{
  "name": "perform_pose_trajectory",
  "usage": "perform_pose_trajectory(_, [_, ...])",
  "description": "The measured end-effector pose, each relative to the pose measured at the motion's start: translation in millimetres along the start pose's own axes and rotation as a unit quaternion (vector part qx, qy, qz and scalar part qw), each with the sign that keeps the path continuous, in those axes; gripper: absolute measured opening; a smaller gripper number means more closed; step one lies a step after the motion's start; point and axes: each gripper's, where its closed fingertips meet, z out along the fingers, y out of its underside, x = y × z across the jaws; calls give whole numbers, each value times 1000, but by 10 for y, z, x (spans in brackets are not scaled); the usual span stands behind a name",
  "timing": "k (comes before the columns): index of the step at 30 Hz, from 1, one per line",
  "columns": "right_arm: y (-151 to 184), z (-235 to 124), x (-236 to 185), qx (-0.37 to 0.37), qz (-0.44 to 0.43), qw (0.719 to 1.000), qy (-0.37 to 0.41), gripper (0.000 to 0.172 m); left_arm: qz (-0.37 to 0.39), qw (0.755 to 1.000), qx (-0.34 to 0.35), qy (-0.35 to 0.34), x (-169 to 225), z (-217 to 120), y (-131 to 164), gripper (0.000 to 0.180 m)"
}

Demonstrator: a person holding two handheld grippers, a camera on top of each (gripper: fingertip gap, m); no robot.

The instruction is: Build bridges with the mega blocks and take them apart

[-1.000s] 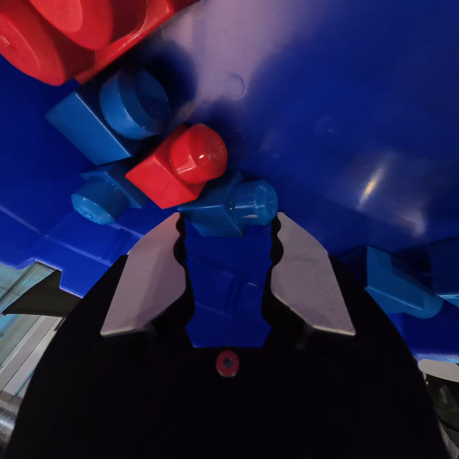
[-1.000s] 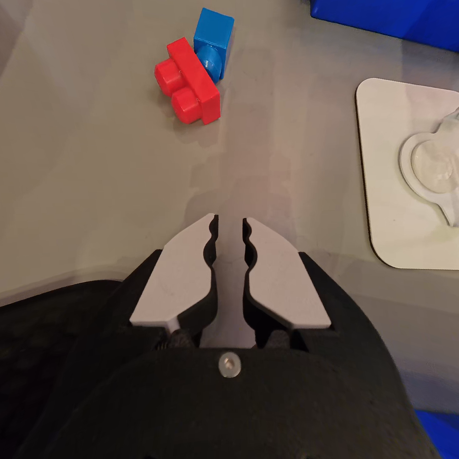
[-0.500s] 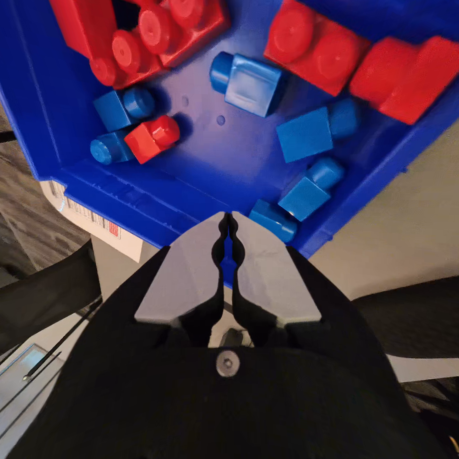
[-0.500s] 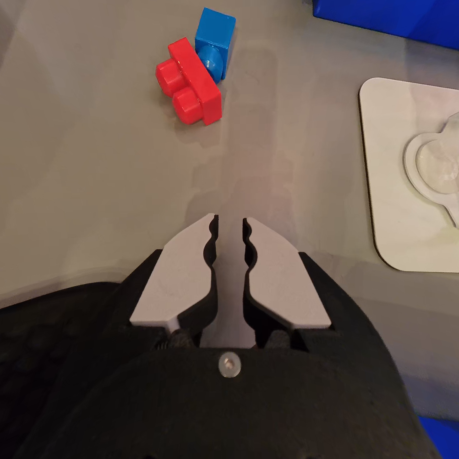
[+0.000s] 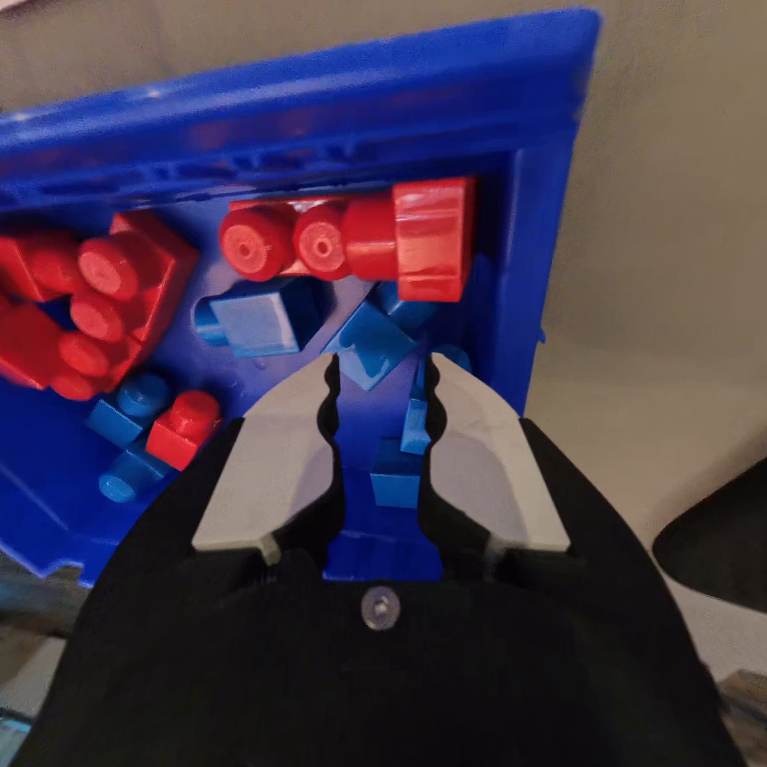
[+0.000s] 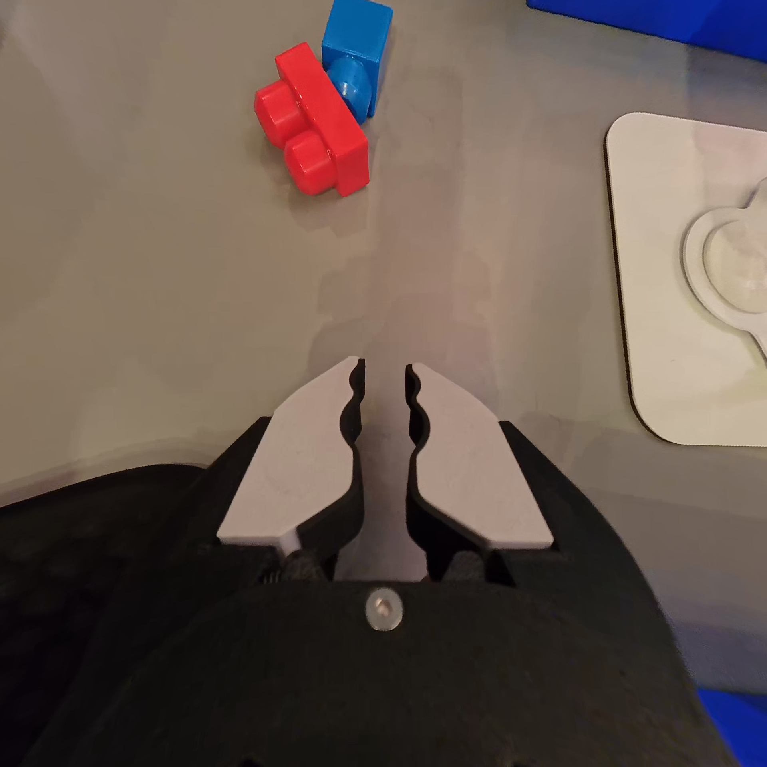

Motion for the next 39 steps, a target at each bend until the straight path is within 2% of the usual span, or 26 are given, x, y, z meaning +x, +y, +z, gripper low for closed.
perform_pose_trajectory(2, [15,14,-2,-1,2,1000,-3,19,37,999,-30,-15,-47,72,45,41])
perform_pose_trajectory(5, [34,32,-7,-7,1,1000,-4,19,76,996,-34,-33,-136,113,46,46])
perform_pose_trajectory(11, [61,51,-5,-10,4,1000,-6,19,113,992,-51,4,-97,219,68,39])
perform_pose_trajectory(14, [69,57,-9,-12,3,1000,-7,19,88,995,-43,17,-95,214,62,37])
perform_pose_trajectory(16, [65,53,-9,-9,5,1000,-8,19,43,998,-49,13,-137,164,125,36])
perform_pose_trajectory(21, [52,51,-11,-4,6,1000,-10,19,-63,998,-12,-9,-139,-288,142,36])
perform_pose_trajectory(25, [42,42,-5,-2,6,1000,-8,19,-111,994,-14,-17,165,-649,74,36])
perform_pose_trajectory(28, [37,33,3,-1,6,1000,-5,19,-115,993,-5,-5,613,-756,-187,36])
perform_pose_trajectory(31, [29,39,3,-1,4,1000,-4,19,-115,993,15,4,1000,-707,-581,36])
perform_pose_trajectory(36, [28,62,-12,-8,-3,1000,-4,19,-101,994,34,9,1133,-531,-1210,36])
perform_pose_trajectory(39, [40,56,-3,-12,-5,1000,0,18,-84,996,20,19,1049,-414,-1368,36])
